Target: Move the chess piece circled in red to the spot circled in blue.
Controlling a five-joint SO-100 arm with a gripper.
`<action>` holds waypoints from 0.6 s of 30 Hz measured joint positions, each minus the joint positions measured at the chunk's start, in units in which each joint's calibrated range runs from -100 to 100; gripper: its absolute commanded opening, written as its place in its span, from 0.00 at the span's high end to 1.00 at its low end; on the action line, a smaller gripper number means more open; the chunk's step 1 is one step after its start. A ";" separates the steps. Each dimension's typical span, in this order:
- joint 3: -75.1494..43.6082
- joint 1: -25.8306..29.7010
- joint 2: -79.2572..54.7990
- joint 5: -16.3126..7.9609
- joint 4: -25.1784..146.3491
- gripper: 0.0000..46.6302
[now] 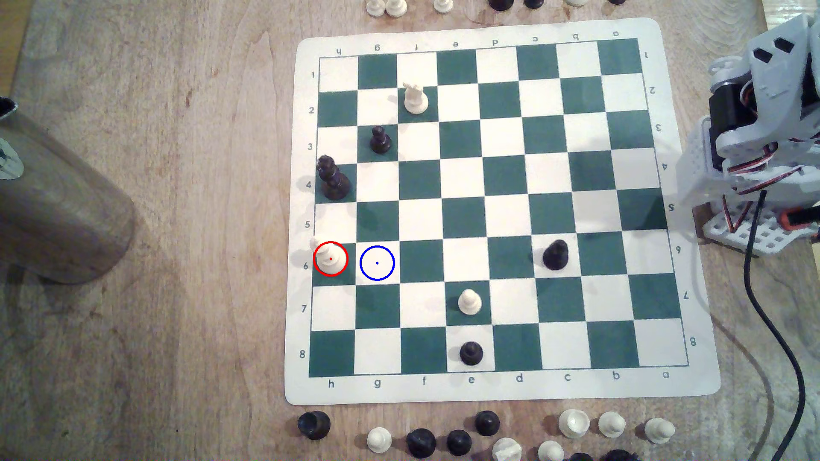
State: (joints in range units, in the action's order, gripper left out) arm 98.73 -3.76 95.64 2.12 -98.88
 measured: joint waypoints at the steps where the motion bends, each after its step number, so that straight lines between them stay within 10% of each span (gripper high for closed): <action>1: 0.00 0.00 0.00 0.00 0.00 1.00; 18: -11.75 2.36 -0.08 -0.05 58.80 1.00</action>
State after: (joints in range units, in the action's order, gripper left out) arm 86.99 -1.40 95.56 2.08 -40.08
